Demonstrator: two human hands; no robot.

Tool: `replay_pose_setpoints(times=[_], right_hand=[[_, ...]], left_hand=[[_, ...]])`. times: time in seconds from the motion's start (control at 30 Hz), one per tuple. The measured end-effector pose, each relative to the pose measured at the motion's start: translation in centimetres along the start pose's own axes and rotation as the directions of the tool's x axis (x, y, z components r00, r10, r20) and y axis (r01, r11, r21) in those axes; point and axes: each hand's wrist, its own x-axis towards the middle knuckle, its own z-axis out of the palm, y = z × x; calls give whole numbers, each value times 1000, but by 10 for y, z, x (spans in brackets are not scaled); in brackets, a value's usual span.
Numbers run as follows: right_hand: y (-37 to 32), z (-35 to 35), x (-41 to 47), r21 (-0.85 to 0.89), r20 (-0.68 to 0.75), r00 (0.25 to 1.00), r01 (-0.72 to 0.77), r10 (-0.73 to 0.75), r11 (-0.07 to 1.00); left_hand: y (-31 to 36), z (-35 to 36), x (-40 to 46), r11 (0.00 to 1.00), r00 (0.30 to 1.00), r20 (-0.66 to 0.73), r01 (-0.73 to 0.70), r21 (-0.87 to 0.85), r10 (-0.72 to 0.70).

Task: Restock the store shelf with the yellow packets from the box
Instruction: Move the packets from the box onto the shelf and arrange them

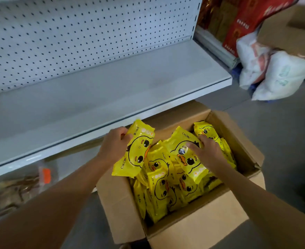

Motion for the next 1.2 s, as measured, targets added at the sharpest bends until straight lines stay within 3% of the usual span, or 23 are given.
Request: replay_pose_setpoints(times=[0.27, 0.6, 0.9, 1.2], right_hand=[[-125, -60, -35, -62, -45, 963, 264, -267, 963], [-267, -69, -94, 61, -125, 841, 537, -527, 842], [-387, -42, -144, -49, -225, 687, 700, -690, 713], [-504, -9, -132, -156, -184, 528, 817, -829, 555]], left_hand=[[34, -115, -29, 997, 984, -163, -73, -17, 69], [35, -273, -75, 985, 928, -331, -158, 65, 171], [6, -407, -128, 953, 867, -397, -262, 152, 301], [-27, -508, -155, 961, 820, -501, -226, 159, 276]])
